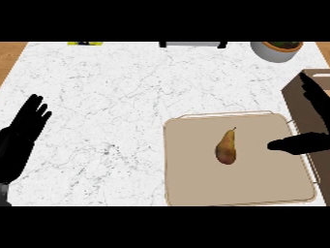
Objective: Pick the pear from the tray and place it in the cardboard box
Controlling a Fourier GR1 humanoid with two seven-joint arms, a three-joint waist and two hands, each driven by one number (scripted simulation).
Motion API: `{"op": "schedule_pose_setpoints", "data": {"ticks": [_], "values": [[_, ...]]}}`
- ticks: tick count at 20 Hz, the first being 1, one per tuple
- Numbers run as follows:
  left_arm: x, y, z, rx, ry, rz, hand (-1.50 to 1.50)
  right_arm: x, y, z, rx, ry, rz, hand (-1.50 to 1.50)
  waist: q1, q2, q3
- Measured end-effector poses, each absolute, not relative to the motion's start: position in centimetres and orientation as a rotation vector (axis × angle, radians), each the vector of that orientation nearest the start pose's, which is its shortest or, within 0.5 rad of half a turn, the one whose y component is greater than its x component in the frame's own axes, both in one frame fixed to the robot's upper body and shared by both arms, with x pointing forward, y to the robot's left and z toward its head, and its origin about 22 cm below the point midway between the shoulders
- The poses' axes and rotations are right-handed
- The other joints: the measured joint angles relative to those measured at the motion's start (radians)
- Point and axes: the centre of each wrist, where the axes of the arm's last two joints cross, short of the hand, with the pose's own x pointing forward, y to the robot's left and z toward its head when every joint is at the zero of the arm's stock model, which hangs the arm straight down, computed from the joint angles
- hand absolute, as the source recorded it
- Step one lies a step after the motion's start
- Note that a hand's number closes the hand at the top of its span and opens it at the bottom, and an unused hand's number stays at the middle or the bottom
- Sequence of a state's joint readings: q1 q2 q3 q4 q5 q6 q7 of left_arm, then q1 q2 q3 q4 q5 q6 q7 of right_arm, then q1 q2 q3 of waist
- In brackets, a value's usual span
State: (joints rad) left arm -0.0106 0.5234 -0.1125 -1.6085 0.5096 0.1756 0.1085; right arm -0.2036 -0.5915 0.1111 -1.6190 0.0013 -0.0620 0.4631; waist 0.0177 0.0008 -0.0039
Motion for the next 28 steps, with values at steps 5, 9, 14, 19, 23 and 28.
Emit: {"op": "schedule_pose_setpoints", "data": {"ticks": [5, 9, 14, 19, 23, 28], "values": [[25.1, 31.6, 5.4, 0.043, -1.450, 0.027, 0.00, 30.2, -28.8, 13.0, -0.498, -1.065, 0.665, -1.50, 0.012, 0.004, 0.000], [25.2, 31.5, 5.3, 0.040, -1.448, 0.025, 0.00, 32.6, -27.0, 14.4, -0.454, -0.906, 0.763, -1.50, 0.014, 0.004, 0.001], [25.3, 31.4, 5.3, 0.041, -1.447, 0.032, 0.00, 34.7, -24.9, 14.4, -0.370, -0.803, 0.797, -1.50, 0.002, 0.002, 0.003], [24.8, 32.2, 5.5, 0.045, -1.447, 0.037, 0.00, 36.1, -24.3, 13.7, -0.317, -0.737, 0.799, -1.50, -0.002, 0.000, 0.003], [24.7, 32.0, 5.5, 0.053, -1.448, 0.045, 0.00, 35.9, -24.4, 12.2, -0.292, -0.687, 0.821, -1.50, -0.009, -0.001, 0.003], [24.9, 32.1, 5.4, 0.052, -1.443, 0.049, 0.00, 35.8, -24.3, 11.9, -0.283, -0.665, 0.838, -1.50, -0.013, -0.001, 0.004]]}}
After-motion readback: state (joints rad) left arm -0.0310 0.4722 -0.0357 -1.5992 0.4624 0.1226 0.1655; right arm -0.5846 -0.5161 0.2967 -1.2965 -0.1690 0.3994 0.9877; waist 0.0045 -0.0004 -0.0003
